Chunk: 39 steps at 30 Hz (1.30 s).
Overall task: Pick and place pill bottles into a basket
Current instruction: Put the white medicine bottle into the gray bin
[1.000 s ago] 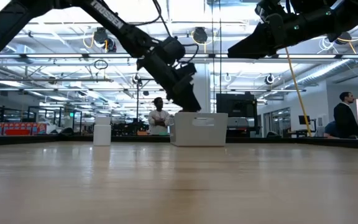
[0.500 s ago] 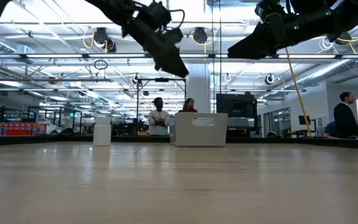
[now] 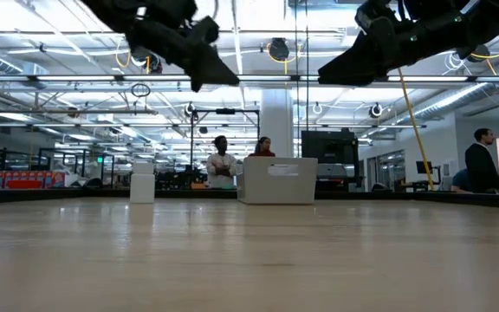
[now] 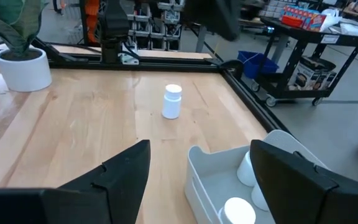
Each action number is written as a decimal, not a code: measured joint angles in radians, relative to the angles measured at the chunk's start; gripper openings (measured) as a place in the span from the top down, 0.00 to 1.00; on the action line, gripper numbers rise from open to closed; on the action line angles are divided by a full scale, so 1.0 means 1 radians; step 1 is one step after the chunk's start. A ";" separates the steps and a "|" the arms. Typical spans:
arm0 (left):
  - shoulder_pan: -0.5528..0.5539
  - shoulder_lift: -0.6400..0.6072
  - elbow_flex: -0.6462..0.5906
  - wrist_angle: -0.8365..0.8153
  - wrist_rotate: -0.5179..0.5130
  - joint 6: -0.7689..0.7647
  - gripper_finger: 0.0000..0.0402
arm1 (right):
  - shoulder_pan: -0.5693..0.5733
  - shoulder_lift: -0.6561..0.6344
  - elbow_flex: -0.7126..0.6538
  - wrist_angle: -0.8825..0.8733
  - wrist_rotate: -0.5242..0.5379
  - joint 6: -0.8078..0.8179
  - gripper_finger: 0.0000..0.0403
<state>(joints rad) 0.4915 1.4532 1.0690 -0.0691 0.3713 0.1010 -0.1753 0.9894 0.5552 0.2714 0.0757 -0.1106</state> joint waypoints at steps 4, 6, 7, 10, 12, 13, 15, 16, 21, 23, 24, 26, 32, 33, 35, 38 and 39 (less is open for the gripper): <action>-0.020 -0.107 -0.133 0.081 -0.001 -0.031 0.99 | 0.000 0.000 0.000 0.000 0.000 0.021 0.34; -0.037 -0.163 -0.185 0.093 -0.002 -0.025 0.98 | 0.000 0.000 0.000 0.002 0.000 0.058 0.34; -0.047 -0.189 -0.208 0.110 -0.005 -0.019 0.97 | -0.001 0.000 0.000 0.002 0.000 0.072 0.34; -0.074 -0.251 -0.275 0.151 -0.005 -0.014 0.95 | -0.001 0.000 0.000 0.001 0.001 0.072 0.33; -0.084 -0.281 -0.309 0.153 -0.005 -0.015 0.96 | -0.001 0.001 0.000 0.000 0.001 0.057 0.33; -0.088 -0.295 -0.324 0.155 -0.006 -0.013 0.97 | -0.002 0.001 0.000 0.000 0.001 0.054 0.33; -0.089 -0.325 -0.361 0.161 -0.021 -0.012 0.99 | -0.002 0.002 0.000 0.000 0.001 0.053 0.33; -0.089 -0.337 -0.381 0.162 -0.027 -0.014 0.99 | -0.002 0.005 0.000 0.000 0.001 0.052 0.33; -0.088 -0.382 -0.489 0.268 -0.040 -0.057 0.97 | -0.002 0.028 0.000 0.001 0.002 0.070 0.34; -0.088 -0.403 -0.523 0.278 -0.040 -0.060 0.97 | -0.002 0.044 0.000 0.002 0.002 0.083 0.33; -0.088 -0.412 -0.539 0.280 -0.040 -0.060 0.97 | -0.002 0.049 0.000 0.004 0.002 0.084 0.33; -0.089 -0.432 -0.569 0.288 -0.031 -0.058 0.99 | -0.002 0.054 0.000 0.009 0.002 0.069 0.33; -0.089 -0.502 -0.642 0.306 -0.014 -0.032 0.96 | 0.000 0.066 0.000 0.003 -0.047 0.049 0.34; -0.089 -0.517 -0.650 0.311 -0.014 -0.030 0.95 | 0.000 0.070 0.000 -0.011 -0.076 0.059 0.34; -0.089 -0.540 -0.659 0.310 -0.014 -0.024 0.96 | 0.000 0.084 0.000 -0.018 -0.129 0.070 0.34; -0.089 -0.552 -0.665 0.275 -0.014 -0.004 0.98 | -0.002 0.092 0.000 -0.018 -0.132 0.074 0.34; -0.089 -0.551 -0.665 0.266 -0.015 -0.002 0.99 | -0.002 0.095 0.000 -0.016 -0.132 0.073 0.34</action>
<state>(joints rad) 0.4023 0.9018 0.4042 0.1973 0.3564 0.0994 -0.1774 1.0843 0.5552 0.2551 -0.0564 -0.0374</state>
